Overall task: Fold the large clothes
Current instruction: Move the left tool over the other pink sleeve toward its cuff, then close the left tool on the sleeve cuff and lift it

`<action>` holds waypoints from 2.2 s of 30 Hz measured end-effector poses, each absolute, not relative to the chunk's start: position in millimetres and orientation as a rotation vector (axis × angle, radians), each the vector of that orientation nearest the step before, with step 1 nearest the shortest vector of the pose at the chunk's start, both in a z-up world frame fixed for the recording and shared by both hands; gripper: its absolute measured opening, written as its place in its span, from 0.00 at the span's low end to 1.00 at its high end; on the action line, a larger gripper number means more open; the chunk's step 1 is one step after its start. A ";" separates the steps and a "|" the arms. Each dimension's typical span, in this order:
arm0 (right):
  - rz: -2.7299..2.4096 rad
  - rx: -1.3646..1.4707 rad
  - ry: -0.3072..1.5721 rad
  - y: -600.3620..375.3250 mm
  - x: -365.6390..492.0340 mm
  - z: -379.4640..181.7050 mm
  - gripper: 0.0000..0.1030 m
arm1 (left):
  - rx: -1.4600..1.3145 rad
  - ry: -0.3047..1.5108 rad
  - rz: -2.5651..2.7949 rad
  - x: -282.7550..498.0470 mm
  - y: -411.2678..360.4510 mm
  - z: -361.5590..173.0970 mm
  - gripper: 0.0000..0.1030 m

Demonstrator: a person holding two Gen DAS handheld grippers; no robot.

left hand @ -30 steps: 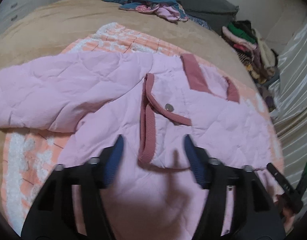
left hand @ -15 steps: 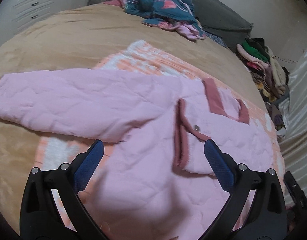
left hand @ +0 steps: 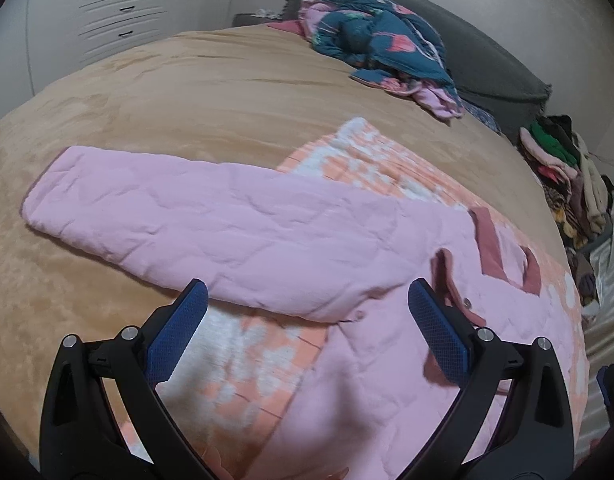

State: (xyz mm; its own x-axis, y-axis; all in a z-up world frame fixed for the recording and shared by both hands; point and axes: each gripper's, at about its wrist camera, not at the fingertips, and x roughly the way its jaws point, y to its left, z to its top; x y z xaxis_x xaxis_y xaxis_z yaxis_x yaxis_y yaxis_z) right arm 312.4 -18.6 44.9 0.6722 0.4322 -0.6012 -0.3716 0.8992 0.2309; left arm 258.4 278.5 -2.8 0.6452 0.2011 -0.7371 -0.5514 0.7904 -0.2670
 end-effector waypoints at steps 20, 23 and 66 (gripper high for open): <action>0.632 -0.090 0.748 93.6 304.9 36.5 0.95 | -0.591 0.740 0.684 225.6 354.7 -16.2 0.91; 0.661 -0.128 0.756 114.6 304.7 33.9 0.95 | -0.620 0.747 0.718 220.6 367.1 -22.1 0.91; 0.644 -0.090 0.846 99.2 320.9 -8.2 0.95 | -0.853 0.558 0.824 192.8 474.0 -53.3 0.15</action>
